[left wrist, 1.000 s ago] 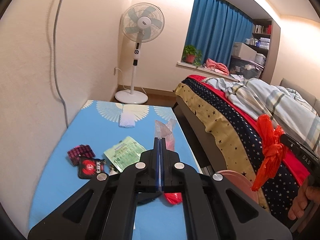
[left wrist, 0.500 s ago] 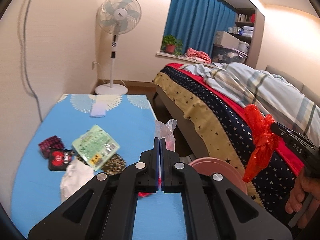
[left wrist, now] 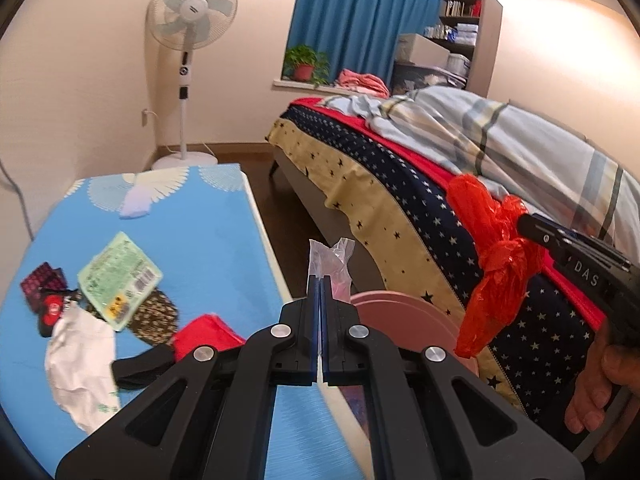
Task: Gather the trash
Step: 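Carry both bags over the pink bin and open both grippers to release, then move both tools back over the table toward the remaining trash, then grasp the brown patterned wrapper with the right gripper, then carry the brown wrapper over the pink bin and open the right gripper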
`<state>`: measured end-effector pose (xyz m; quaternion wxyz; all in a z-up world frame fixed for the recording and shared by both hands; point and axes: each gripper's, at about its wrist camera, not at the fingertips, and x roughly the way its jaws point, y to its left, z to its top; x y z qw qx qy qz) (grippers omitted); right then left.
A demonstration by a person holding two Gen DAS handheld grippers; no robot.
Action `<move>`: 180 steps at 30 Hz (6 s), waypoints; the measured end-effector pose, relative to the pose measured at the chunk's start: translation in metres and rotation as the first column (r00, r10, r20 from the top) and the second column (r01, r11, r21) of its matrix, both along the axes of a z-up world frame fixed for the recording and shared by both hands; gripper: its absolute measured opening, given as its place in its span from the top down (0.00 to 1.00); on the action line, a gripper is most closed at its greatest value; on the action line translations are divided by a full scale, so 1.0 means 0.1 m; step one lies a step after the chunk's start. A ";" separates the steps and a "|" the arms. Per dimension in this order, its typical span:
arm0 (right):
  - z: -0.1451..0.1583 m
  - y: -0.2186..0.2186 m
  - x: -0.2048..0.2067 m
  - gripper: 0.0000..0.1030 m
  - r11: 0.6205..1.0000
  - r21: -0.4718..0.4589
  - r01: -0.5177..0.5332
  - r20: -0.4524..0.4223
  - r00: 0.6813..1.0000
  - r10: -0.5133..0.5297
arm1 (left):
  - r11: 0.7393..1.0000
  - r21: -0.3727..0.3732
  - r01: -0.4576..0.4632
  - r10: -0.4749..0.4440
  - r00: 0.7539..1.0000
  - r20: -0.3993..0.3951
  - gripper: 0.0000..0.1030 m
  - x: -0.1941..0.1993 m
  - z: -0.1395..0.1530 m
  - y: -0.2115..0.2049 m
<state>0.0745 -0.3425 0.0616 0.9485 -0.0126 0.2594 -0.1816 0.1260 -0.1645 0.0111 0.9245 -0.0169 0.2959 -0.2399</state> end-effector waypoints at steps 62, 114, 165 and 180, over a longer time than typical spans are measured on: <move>0.00 0.00 0.06 0.61 0.994 0.109 -0.022 0.036 0.999 0.018 | 1.000 -0.022 0.020 -0.022 0.997 -0.079 0.97 0.16 -0.19 0.04; -1.33 1.84 1.60 0.67 0.792 0.405 -0.456 -0.137 0.826 0.546 | 0.901 0.114 -0.419 0.435 0.870 -0.232 0.94 0.60 -0.75 1.71; 0.08 1.83 1.16 0.98 0.806 0.194 -0.559 -0.021 0.819 0.574 | 0.873 -0.018 -0.487 0.485 0.872 -0.072 0.94 0.25 0.01 1.90; 0.26 1.39 0.62 0.98 0.844 0.173 -0.507 -0.019 0.855 0.518 | 0.906 0.007 -0.422 0.422 0.906 -0.026 0.94 0.08 0.08 1.65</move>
